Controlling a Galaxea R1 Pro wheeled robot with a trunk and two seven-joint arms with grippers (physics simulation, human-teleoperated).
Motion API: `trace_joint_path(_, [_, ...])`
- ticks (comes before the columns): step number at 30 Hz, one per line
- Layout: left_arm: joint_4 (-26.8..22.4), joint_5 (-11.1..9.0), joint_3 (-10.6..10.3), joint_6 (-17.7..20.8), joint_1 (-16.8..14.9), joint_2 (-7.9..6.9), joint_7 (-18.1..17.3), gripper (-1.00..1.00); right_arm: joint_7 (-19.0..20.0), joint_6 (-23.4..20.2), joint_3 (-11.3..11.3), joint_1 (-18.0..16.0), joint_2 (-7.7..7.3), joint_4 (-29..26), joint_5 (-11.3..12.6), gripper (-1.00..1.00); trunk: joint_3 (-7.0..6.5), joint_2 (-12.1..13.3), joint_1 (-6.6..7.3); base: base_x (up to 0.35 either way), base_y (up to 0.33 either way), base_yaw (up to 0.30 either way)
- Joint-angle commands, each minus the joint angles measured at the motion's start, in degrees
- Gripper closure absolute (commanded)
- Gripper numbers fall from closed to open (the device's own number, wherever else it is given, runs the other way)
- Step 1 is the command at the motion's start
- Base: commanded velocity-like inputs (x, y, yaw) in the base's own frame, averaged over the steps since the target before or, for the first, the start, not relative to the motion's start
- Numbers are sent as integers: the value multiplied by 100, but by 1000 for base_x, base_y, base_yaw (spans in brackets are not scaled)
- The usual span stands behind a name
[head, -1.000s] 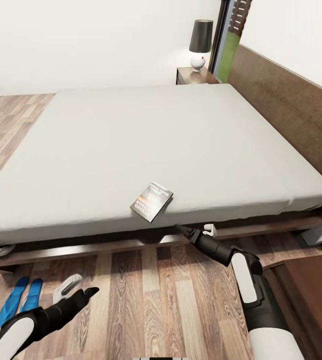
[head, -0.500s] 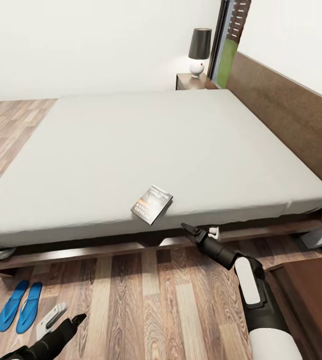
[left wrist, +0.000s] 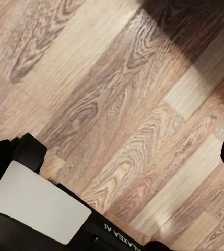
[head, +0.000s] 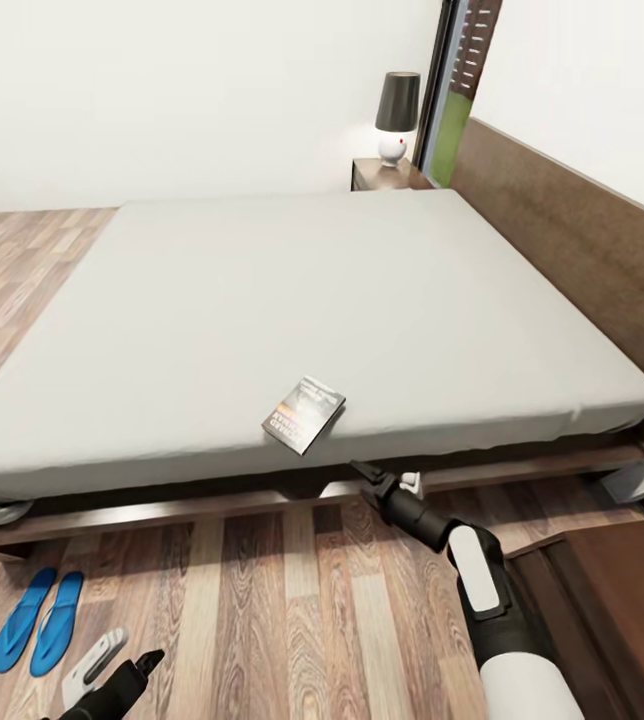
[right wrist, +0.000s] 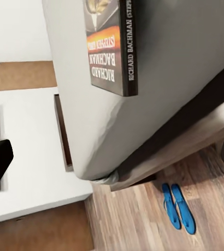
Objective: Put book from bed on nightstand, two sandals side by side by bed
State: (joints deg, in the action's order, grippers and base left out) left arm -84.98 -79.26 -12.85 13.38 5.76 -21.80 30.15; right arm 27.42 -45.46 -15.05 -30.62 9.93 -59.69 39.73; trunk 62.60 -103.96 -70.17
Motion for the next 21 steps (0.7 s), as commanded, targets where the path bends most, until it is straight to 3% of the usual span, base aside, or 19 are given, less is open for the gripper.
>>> trace_joint_path(1, [8,-30,-4,-17,3,6,33,-100,-3,42,-22,-45,7,119,5,-100,-7,-2,0,0,5,0])
trace_joint_path(8, [81,-27,-6,-88,11,36,36,-100,-51,505,-41,-325,7,850,65,-100,-67,-2,0,1,109,0])
trace_joint_path(17, [108,-14,-7,-105,13,47,42,-100,-20,1160,-36,-378,7,1166,127,-100,-88,-2,0,84,245,0])
trace_joint_path(21, [112,-41,-15,-101,13,55,34,-100,121,1344,-23,-382,7,1459,286,-100,-89,-2,0,47,97,0])
